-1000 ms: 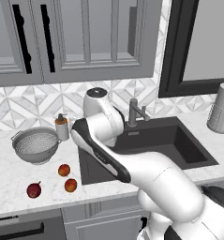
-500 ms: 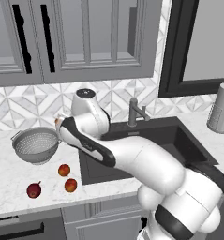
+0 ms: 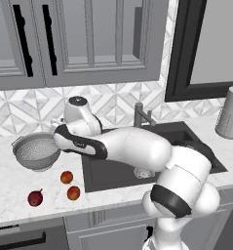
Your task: Put the colander in the sink, put the pear, apple, apple in the colander, and turn on the sink faucet and pour water over the colander.
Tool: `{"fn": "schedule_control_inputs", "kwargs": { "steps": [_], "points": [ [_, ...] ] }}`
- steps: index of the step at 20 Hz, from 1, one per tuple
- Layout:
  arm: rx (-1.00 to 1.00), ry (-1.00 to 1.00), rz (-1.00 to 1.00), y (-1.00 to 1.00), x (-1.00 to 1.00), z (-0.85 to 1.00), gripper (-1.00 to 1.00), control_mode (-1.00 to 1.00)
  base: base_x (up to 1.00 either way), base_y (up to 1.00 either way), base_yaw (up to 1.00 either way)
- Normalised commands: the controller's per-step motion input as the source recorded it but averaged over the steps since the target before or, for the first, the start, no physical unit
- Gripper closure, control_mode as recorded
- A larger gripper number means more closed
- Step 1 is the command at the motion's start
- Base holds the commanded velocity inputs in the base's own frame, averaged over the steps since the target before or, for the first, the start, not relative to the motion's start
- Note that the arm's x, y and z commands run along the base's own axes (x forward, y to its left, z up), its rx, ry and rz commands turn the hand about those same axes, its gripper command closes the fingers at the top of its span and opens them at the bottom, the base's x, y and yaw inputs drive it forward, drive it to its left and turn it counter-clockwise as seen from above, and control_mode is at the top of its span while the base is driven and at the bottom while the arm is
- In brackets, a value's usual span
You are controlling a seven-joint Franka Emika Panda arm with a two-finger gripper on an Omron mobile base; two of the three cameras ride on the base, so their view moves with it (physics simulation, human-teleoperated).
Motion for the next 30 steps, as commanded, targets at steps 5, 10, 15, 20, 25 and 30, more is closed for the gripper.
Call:
{"fn": "schedule_control_inputs", "kwargs": {
  "steps": [5, 10, 15, 20, 25, 30],
  "points": [
    [-0.04, 0.06, 0.0, 0.45, 0.36, -0.26, -1.0, -1.0, 0.0, 0.0, 0.0],
    [-0.02, 0.11, 0.0, 0.28, 0.27, -0.31, -1.0, -1.0, 0.0, 0.0, 0.0],
    [-0.06, 0.05, 0.02, 0.12, 0.2, -0.28, -1.0, -1.0, 0.0, 0.0, 0.0],
    [-0.05, 0.0, 0.01, 0.15, 0.29, -0.22, -1.0, -1.0, 0.0, 0.0, 0.0],
    [0.0, 0.0, 0.0, 0.14, 0.32, -0.23, -1.0, -1.0, 0.0, 0.0, 0.0],
    [0.0, 0.02, 0.0, 0.1, 0.23, -0.33, -1.0, -1.0, 0.0, 0.0, 0.0]
  ]
}}
